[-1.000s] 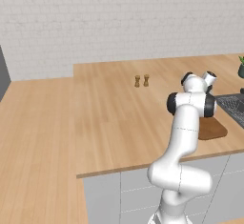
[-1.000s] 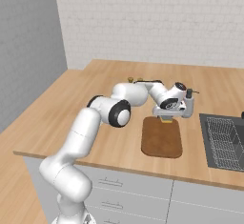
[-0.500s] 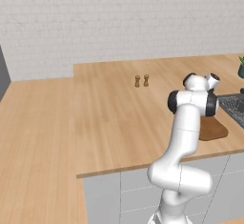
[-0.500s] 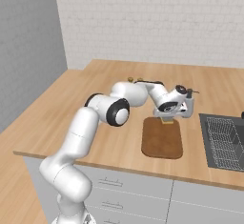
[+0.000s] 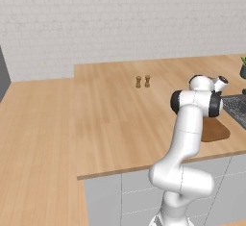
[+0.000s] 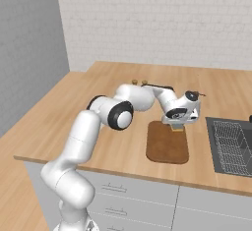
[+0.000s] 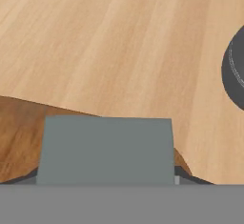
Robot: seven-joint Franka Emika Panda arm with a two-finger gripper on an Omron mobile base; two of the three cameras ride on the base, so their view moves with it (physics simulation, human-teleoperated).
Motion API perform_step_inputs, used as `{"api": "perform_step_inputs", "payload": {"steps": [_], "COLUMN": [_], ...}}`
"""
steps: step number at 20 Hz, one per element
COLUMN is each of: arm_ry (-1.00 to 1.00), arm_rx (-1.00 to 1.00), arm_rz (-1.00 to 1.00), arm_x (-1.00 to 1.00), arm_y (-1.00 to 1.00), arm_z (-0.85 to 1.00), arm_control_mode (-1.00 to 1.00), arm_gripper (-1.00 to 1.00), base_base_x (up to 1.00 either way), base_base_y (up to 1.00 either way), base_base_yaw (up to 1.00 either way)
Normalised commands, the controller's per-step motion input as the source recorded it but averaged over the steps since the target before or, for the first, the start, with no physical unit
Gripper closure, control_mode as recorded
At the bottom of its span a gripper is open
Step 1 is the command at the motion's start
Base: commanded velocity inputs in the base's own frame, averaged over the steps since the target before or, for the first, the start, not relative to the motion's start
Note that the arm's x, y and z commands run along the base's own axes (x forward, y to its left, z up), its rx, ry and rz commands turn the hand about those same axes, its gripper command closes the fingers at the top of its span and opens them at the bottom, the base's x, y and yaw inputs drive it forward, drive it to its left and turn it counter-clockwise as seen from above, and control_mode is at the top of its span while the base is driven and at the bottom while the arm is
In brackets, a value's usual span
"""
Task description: Pick up the sponge from the counter and clean the cutting board by briefly scrubbing or pressing down on the cutting board. Once finished, release the sponge.
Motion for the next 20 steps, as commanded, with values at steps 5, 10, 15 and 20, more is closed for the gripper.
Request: {"api": "perform_step_inputs", "payload": {"steps": [5, 10, 15, 20], "arm_ry": [0.09, 0.08, 0.00, 0.00], "arm_rx": [-0.08, -0.07, 0.00, 0.00], "arm_rz": [0.00, 0.00, 0.00, 0.00], "arm_x": [-0.15, -0.46, -1.00, -0.93], "arm_y": [-0.07, -0.33, -0.51, -0.16], "arm_z": [-0.93, -0.78, -0.45, -0.71], "arm_control_mode": [-1.00, -1.00, -1.00, -1.00], "arm_gripper": [1.00, 1.00, 1.00, 1.00], "base_base_x": [0.00, 0.00, 0.00, 0.00], "base_base_y": [0.00, 0.00, 0.00, 0.00], "base_base_yaw": [0.00, 0.00, 0.00, 0.00]}}
